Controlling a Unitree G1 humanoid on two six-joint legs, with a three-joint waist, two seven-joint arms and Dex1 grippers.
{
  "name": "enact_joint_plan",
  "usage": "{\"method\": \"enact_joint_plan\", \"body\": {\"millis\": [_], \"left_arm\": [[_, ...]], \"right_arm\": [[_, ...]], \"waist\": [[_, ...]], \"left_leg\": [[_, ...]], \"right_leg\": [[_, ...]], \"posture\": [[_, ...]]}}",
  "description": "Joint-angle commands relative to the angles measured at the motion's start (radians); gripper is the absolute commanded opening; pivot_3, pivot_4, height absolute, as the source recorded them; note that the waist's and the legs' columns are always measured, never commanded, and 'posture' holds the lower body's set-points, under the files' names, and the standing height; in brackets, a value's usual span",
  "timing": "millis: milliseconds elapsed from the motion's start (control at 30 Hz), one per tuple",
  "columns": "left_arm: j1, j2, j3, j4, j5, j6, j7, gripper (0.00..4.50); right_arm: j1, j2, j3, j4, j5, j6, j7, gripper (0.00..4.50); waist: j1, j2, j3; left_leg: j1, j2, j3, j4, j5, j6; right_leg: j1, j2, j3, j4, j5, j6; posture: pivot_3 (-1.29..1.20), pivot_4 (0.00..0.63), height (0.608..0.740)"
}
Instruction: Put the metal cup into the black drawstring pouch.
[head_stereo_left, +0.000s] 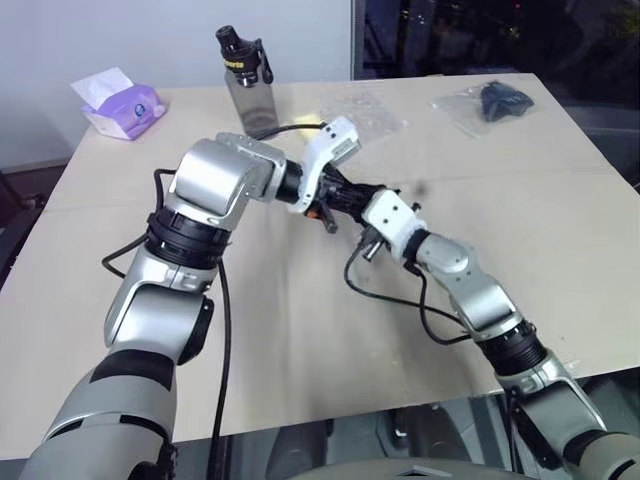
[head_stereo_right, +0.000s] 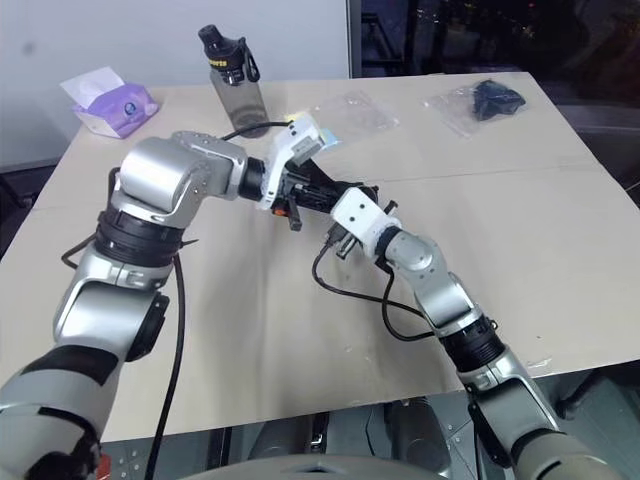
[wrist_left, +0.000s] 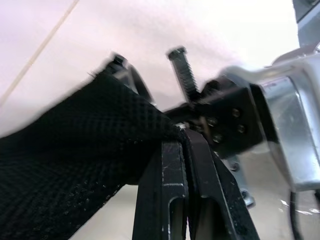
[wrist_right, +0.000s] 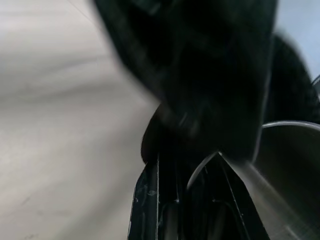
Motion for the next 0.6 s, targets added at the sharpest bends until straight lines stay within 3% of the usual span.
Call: {"method": "enact_joint_plan", "body": {"millis": [33, 133, 167, 333, 433, 600], "left_arm": [[-0.019, 0.004, 0.029, -0.051, -0.06, 0.007, -0.036, 0.0], [-0.021, 0.004, 0.032, -0.028, -0.057, -0.007, -0.023, 0.0], [-0.021, -0.001, 0.042, -0.01, -0.053, -0.019, -0.012, 0.0], [-0.036, -0.041, 0.105, 0.12, -0.024, -0.08, 0.061, 0.0], [-0.042, -0.052, 0.132, 0.192, -0.021, -0.102, 0.083, 0.0], [-0.028, -0.059, 0.175, 0.221, -0.048, -0.082, 0.102, 0.0]], "right_arm": [[-0.024, 0.031, -0.035, 0.011, 0.001, -0.041, -0.02, 0.07], [-0.001, 0.032, -0.044, -0.011, 0.018, -0.044, 0.008, 0.07], [0.016, 0.016, -0.037, -0.035, 0.026, -0.047, 0.037, 0.36], [0.079, -0.05, -0.027, -0.126, 0.025, -0.08, 0.109, 2.37], [0.099, -0.077, -0.04, -0.179, 0.038, -0.071, 0.135, 3.79], [0.13, -0.116, -0.09, -0.294, 0.088, -0.047, 0.174, 3.79]], "waist": [[0.0, 0.0, 0.0], [0.003, 0.0, 0.0], [0.004, 0.0, 0.0], [0.005, 0.0, 0.0], [0.0, 0.0, 0.0], [0.002, 0.0, 0.0]], "left_leg": [[0.0, 0.0, 0.0, 0.0, 0.0, 0.0], [0.0, 0.0, 0.0, 0.0, 0.0, 0.0], [0.0, 0.0, 0.0, 0.0, 0.0, 0.0], [0.0, -0.001, 0.0, 0.0, 0.0, 0.0], [0.0, -0.001, 0.0, 0.0, 0.0, 0.0], [0.0, 0.0, 0.0, 0.0, 0.0, 0.0]], "right_leg": [[0.0, 0.0, 0.0, 0.0, 0.0, 0.0], [0.0, 0.0, 0.0, 0.0, 0.0, 0.0], [0.0, 0.0, 0.0, 0.0, 0.0, 0.0], [0.0, -0.001, 0.0, -0.001, 0.0, 0.0], [0.0, 0.0, 0.0, 0.0, 0.0, 0.0], [0.0, 0.0, 0.0, 0.001, 0.0, 0.0]], "posture": [[0.0, 0.15, 0.74], [0.0, 0.15, 0.74], [0.0, 0.15, 0.74], [0.0, 0.15, 0.74], [0.0, 0.15, 0.74], [0.0, 0.15, 0.74]]}}
